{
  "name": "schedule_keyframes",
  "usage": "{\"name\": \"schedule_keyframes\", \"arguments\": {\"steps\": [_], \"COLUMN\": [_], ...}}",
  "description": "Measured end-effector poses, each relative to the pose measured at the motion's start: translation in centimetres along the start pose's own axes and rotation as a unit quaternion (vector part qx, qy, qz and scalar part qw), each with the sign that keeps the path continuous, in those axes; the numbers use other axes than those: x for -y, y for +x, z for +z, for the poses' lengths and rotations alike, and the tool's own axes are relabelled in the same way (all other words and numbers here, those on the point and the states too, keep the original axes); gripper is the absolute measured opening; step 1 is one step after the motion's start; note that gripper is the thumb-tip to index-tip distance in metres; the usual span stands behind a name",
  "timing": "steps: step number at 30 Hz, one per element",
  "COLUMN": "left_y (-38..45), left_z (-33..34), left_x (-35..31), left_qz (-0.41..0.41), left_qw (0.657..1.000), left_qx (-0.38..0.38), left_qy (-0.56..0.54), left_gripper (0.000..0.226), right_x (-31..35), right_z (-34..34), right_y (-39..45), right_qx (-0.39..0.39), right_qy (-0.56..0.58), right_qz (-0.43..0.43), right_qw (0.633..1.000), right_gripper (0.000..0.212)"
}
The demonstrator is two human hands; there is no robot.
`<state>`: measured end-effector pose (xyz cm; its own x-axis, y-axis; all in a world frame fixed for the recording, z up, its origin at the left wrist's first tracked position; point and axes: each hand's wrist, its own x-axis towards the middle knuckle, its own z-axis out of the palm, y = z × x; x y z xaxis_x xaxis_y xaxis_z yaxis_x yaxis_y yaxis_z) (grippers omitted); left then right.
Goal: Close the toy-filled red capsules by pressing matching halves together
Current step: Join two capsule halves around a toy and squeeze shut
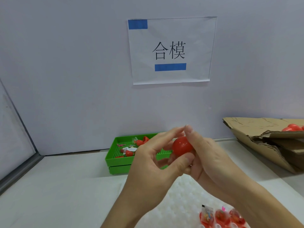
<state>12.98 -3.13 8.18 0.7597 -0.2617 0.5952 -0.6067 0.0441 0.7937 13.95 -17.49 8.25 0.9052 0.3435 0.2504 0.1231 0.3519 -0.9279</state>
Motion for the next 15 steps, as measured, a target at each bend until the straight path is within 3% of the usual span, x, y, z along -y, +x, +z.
{"name": "schedule_keyframes", "arguments": {"steps": [5,8,11,15], "left_y": [0.2,0.4,0.6,0.7], "left_z": [0.1,-0.2,-0.6,-0.9], "left_x": [-0.1,-0.1,-0.1,0.2], "left_qz": [0.001,-0.094,-0.187,-0.217], "left_qw": [0.998,0.984,0.918,0.891], "left_qx": [-0.045,-0.114,-0.163,-0.152], "left_qy": [0.038,-0.102,-0.309,-0.367], "left_gripper": [0.018,0.031,0.038,0.040], "right_x": [0.1,0.1,0.2,0.3], "right_z": [0.3,0.1,-0.1,-0.1], "right_y": [0.0,0.0,0.0,0.1], "right_qx": [0.024,-0.002,-0.035,-0.042], "right_qy": [0.024,0.005,-0.012,-0.020], "right_qz": [0.047,0.065,0.058,0.056], "right_qw": [0.998,0.998,0.998,0.997], "right_gripper": [0.081,0.080,0.070,0.065]}}
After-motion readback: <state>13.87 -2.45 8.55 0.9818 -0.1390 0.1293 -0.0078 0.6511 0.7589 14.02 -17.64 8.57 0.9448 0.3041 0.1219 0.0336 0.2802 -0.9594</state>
